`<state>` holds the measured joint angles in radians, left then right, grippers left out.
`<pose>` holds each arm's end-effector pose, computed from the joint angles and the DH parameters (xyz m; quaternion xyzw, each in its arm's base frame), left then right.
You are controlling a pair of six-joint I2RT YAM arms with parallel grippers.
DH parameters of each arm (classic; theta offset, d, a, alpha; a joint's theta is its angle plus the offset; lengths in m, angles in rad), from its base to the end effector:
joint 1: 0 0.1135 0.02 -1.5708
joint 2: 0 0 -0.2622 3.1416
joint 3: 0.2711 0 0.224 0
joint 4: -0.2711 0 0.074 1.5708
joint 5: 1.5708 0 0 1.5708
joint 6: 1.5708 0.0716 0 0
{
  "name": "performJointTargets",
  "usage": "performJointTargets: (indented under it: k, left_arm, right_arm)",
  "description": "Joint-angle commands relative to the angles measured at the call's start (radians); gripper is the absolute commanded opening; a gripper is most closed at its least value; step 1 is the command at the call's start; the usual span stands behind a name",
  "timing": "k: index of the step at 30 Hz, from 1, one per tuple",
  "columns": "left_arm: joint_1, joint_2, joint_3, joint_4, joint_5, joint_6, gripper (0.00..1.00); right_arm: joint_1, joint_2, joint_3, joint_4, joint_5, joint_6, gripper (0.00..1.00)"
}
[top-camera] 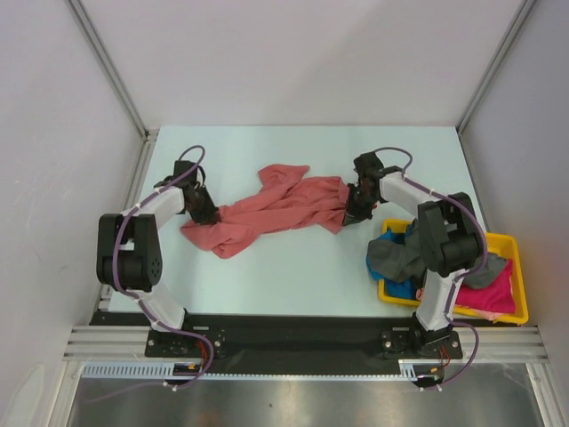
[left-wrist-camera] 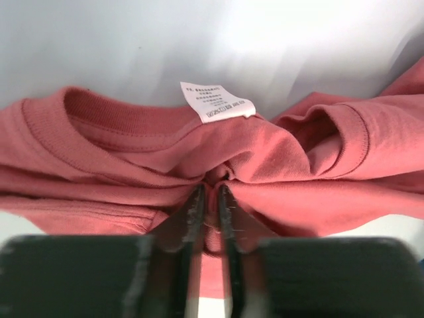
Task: Fold and stack the t-shirts
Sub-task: Flatten the tshirt out
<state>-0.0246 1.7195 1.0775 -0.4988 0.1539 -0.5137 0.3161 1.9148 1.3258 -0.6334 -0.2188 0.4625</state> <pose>0.3276 -0.0190 0.1600 -0.2199 0.9491 -0.1290 0.1851 0.3472 0.1299 0.1551 0.0527 0.9777 0.1649 0.1186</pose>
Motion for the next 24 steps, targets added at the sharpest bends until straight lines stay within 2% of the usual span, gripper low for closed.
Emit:
performJointTargets:
  k: [1, 2, 3, 4, 6, 8, 11, 15, 18, 20, 21, 24]
  left_arm:
    - [0.005, -0.096, 0.047, -0.026, -0.057, -0.005, 0.20]
    - [0.005, -0.130, 0.042, -0.032, -0.066, -0.006, 0.35]
    - [0.003, -0.147, 0.039, -0.040, -0.070, -0.003, 0.44]
    - [0.002, -0.164, 0.029, -0.046, -0.071, -0.003, 0.55]
    - [-0.003, -0.216, 0.013, -0.053, -0.065, -0.006, 0.61]
    - [-0.015, -0.248, -0.016, -0.057, -0.051, -0.012, 0.63]
    - [-0.043, -0.314, -0.060, -0.061, -0.034, -0.031, 0.62]
    - [-0.087, -0.388, -0.103, -0.076, -0.030, -0.051, 0.62]
    - [-0.101, -0.437, -0.125, -0.093, -0.033, -0.054, 0.62]
    - [-0.101, -0.465, -0.129, -0.102, -0.042, -0.048, 0.62]
    - [-0.101, -0.474, -0.129, -0.118, -0.048, -0.042, 0.62]
    - [-0.101, -0.508, -0.133, -0.129, -0.056, -0.042, 0.62]
  right_arm:
    - [-0.035, -0.092, -0.016, 0.004, 0.026, -0.048, 0.03]
    - [-0.041, -0.088, -0.013, 0.009, 0.012, -0.054, 0.05]
    - [-0.046, -0.079, -0.010, 0.015, -0.016, -0.058, 0.09]
    - [-0.046, -0.071, -0.007, 0.023, -0.022, -0.061, 0.25]
    - [-0.046, -0.059, -0.008, 0.046, -0.039, -0.059, 0.33]
    - [-0.046, -0.047, -0.010, 0.075, -0.048, -0.055, 0.46]
    - [-0.046, -0.014, -0.002, 0.095, -0.062, -0.062, 0.50]
    - [-0.046, 0.042, 0.023, 0.100, -0.071, -0.071, 0.49]
    - [-0.043, 0.049, 0.018, 0.118, -0.080, -0.084, 0.39]
    - [-0.028, 0.040, 0.019, 0.120, -0.074, -0.103, 0.28]
    - [-0.019, 0.033, 0.041, 0.079, -0.033, -0.116, 0.24]
    - [0.049, -0.029, 0.076, -0.044, 0.070, -0.146, 0.03]
